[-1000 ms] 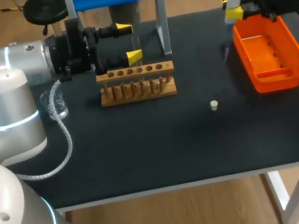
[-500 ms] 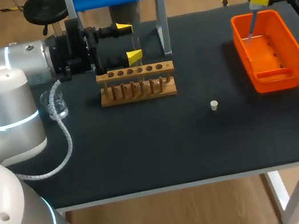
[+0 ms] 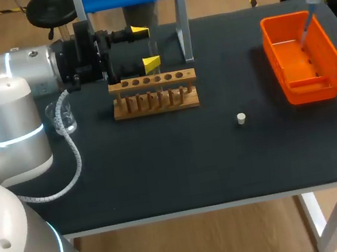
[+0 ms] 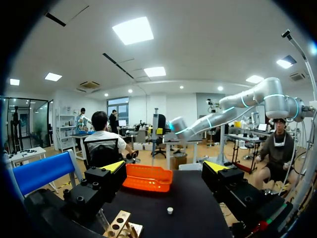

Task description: Invert the test tube, pick up the pipette, mount the tip to pipette, aspirate from beaker and dispense into the tube, eject the tip, return the pipette, and cap with the stopper.

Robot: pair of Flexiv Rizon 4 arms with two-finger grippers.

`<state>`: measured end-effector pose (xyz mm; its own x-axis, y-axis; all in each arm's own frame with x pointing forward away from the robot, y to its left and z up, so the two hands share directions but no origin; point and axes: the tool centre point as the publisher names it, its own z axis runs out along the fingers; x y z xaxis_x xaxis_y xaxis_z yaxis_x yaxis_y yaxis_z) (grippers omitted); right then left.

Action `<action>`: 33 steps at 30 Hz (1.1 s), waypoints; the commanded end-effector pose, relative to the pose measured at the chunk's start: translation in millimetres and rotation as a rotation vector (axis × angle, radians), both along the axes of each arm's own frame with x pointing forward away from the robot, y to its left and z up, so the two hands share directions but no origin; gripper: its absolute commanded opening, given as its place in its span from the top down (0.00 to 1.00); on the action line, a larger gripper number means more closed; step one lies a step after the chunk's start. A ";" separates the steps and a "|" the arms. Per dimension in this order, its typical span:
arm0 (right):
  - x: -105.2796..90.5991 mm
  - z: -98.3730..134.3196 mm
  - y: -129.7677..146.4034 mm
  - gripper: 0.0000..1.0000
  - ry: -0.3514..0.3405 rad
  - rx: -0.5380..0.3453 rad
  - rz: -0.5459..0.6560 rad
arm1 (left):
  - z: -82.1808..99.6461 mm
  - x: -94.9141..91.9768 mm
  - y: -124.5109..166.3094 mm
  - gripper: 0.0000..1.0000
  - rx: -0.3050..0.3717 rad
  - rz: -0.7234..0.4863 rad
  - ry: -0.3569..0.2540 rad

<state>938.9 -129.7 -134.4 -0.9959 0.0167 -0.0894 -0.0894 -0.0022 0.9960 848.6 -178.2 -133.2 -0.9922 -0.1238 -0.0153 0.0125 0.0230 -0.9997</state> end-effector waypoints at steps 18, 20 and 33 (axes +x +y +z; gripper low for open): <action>1.7 -12.4 -32.1 1.00 0.031 0.018 0.069 | -0.4 -0.3 -0.7 0.00 -0.001 0.003 -0.001; 1.5 -12.6 -33.5 1.00 0.034 0.021 0.074 | -0.4 -0.3 -0.7 0.00 -0.001 0.003 -0.001; -3.6 -14.6 -36.2 1.00 0.031 0.012 0.099 | -0.4 -0.3 -0.7 0.00 -0.001 0.003 -0.001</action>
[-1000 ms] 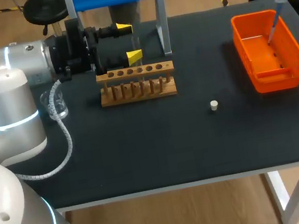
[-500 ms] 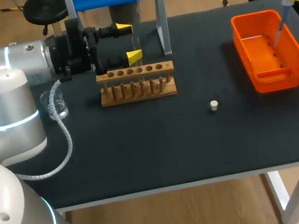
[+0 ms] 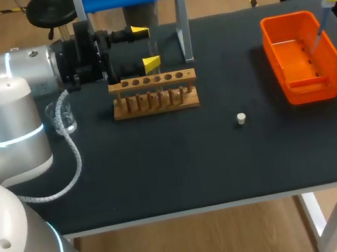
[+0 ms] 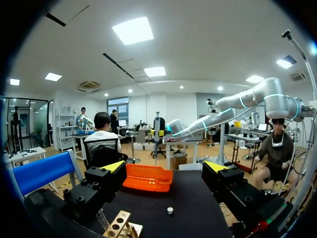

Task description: Invert the test tube, pick up the pipette, mount the tip to pipette, aspirate from beaker and dispense into the tube, eject the tip, return the pipette, and cap with the stopper.

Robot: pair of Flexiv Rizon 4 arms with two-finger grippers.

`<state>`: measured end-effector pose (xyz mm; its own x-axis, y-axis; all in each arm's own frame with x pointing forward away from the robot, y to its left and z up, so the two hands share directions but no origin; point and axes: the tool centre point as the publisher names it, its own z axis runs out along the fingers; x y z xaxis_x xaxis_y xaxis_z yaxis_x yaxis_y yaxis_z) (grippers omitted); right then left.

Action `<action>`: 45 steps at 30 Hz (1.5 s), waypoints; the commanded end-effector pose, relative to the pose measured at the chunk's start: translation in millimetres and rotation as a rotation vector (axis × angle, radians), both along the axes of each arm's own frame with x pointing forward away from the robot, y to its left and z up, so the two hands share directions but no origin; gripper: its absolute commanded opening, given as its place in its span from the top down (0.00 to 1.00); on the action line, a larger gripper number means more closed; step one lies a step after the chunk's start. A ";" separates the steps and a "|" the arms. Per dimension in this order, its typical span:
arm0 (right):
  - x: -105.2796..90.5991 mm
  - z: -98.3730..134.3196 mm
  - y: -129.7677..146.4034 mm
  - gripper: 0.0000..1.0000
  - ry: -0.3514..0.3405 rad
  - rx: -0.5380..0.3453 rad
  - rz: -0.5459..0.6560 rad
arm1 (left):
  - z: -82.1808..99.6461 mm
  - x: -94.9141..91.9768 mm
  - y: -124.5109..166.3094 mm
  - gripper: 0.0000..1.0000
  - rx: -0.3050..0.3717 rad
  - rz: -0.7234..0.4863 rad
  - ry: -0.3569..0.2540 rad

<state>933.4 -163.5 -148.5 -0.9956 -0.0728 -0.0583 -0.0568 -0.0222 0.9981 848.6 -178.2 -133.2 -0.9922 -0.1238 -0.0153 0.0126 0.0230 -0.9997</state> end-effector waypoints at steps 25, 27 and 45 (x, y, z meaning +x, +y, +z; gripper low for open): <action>-1.2 -3.8 -3.5 1.00 -0.002 -0.009 0.006 | -0.4 -0.3 -0.7 0.00 -0.001 0.003 -0.001; -1.2 -3.8 -3.5 1.00 -0.002 -0.009 0.006 | -0.4 -0.3 -0.7 0.00 -0.001 0.003 -0.001; -1.2 -3.8 -3.5 1.00 -0.002 -0.009 0.006 | -0.4 -0.3 -0.7 0.00 -0.001 0.003 -0.001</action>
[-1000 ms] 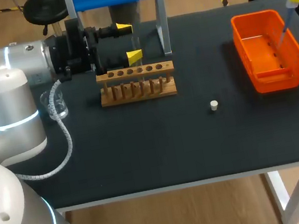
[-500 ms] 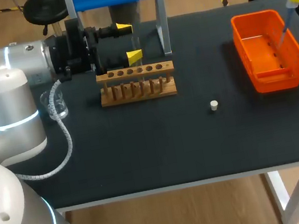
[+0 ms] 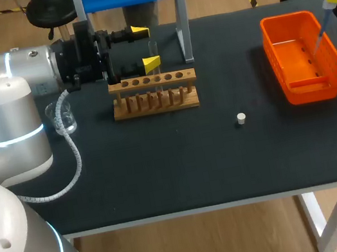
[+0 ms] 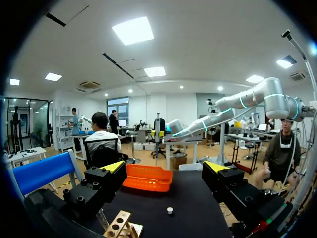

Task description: Invert the test tube, pick up the pipette, mount the tip to pipette, aspirate from beaker and dispense into the tube, eject the tip, return the pipette, and cap with the stopper.

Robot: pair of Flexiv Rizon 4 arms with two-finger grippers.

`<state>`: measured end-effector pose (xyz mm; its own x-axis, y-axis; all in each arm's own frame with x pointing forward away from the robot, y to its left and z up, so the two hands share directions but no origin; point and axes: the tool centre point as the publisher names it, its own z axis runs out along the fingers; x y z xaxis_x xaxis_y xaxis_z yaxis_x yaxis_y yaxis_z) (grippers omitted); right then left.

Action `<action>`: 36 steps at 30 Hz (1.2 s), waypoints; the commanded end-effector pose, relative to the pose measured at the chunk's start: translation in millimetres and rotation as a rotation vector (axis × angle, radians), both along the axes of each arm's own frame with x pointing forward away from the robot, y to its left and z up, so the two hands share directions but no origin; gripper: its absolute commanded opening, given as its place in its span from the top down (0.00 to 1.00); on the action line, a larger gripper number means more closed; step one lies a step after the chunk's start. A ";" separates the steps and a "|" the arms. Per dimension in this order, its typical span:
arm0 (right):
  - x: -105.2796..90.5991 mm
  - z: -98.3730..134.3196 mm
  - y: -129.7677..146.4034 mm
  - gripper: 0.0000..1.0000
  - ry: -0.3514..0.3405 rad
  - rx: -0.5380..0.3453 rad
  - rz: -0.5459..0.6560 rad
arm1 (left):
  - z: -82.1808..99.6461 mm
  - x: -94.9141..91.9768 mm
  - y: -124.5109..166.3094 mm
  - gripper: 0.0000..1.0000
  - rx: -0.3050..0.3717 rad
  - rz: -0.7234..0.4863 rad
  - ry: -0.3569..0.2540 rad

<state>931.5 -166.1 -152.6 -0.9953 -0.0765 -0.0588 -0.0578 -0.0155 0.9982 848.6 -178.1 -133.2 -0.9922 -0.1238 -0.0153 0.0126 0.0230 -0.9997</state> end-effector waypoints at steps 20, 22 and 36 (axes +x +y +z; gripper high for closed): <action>0.7 -0.4 0.8 1.00 -0.015 -0.031 -0.048 | -0.4 -0.3 -0.7 0.00 -0.001 0.003 -0.001; 0.5 -0.3 1.7 1.00 -0.012 -0.030 -0.051 | -0.4 -0.3 -0.7 0.00 -0.001 0.003 -0.001; -1.3 0.1 5.1 1.00 -0.016 -0.050 -0.062 | -0.4 -0.3 -0.7 0.00 -0.001 0.003 -0.001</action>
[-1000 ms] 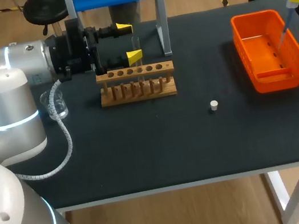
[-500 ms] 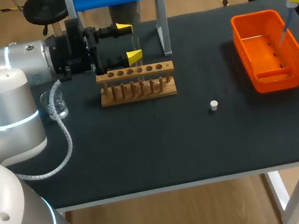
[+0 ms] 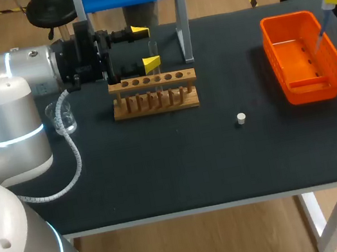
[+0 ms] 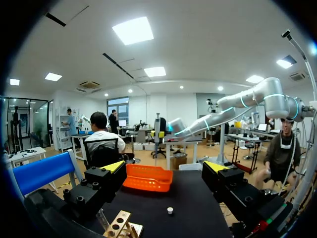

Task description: Invert the test tube, pick up the pipette, mount the tip to pipette, aspirate from beaker and dispense into the tube, eject the tip, return the pipette, and cap with the stopper.

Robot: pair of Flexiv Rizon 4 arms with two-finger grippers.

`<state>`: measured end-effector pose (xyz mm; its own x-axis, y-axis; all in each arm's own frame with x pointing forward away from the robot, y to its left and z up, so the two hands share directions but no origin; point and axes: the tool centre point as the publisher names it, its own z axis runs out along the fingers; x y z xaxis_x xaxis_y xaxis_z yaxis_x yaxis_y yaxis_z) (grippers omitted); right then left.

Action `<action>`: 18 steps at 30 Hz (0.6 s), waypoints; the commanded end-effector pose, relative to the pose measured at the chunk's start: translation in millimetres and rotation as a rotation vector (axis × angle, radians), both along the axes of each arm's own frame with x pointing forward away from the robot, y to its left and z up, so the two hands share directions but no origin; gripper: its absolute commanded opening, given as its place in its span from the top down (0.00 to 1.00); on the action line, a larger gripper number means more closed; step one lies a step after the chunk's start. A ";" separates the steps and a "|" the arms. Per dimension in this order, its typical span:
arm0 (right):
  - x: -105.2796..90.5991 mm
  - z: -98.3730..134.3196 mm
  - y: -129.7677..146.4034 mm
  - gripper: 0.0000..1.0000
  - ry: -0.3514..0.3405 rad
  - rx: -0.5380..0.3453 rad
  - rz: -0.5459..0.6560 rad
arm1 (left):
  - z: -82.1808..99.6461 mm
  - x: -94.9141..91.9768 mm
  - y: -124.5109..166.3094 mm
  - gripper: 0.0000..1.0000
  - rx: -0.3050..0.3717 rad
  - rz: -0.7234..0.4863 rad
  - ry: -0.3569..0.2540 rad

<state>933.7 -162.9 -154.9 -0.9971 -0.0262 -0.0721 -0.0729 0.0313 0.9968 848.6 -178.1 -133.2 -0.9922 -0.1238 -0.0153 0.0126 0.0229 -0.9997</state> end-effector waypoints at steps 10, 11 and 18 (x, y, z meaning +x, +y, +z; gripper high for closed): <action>-3.5 2.3 1.9 1.00 0.000 -0.006 -0.009 | 13.8 8.2 -21.3 0.00 0.015 0.042 -0.005; -3.5 2.3 1.9 1.00 0.000 -0.006 -0.009 | 17.3 10.2 -27.1 0.00 0.019 0.070 0.008; -3.5 2.3 1.9 1.00 0.000 -0.006 -0.009 | 43.7 30.4 -86.6 0.00 0.099 0.092 0.017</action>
